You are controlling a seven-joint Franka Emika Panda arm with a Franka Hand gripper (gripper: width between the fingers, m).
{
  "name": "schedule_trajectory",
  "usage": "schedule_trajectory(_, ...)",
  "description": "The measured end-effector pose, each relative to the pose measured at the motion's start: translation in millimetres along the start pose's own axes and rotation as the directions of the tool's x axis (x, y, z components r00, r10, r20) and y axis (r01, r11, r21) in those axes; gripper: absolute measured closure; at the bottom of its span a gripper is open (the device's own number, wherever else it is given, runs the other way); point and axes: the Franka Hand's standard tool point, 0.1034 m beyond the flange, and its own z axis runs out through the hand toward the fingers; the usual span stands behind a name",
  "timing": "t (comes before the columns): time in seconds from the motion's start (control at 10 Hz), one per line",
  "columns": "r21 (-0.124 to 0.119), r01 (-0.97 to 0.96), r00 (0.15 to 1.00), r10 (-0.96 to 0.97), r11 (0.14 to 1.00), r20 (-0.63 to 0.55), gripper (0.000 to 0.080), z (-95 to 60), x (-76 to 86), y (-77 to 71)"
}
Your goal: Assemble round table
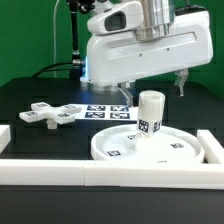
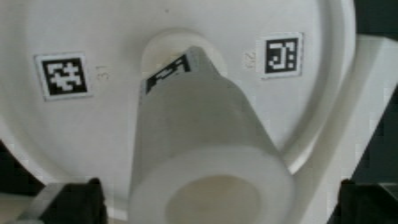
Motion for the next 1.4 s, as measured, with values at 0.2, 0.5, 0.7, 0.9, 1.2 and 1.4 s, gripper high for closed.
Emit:
schedule_trajectory(0.2,-0.016,0.200,0.980,-0.200,0.980,0.015,0.0151,2.0,-1.7,1.2)
schedule_trajectory(0.5,-0.026,0.387,0.922,-0.387,0.922,0.033,0.0151,2.0,-3.1,4.9)
schedule_trajectory(0.7,-0.023,0.501,0.865,-0.500,0.865,0.038,0.0151,2.0,-4.0,7.2)
schedule_trajectory(0.9,-0.038,0.650,0.760,-0.647,0.759,0.059,0.0151,2.2,-2.0,8.4)
schedule_trajectory(1.2,-0.034,0.836,0.547,-0.828,0.548,0.124,0.0151,7.5,0.5,1.9)
schedule_trajectory(1.4,-0.013,0.906,0.420,-0.894,0.424,0.157,0.0151,10.6,-1.9,3.6)
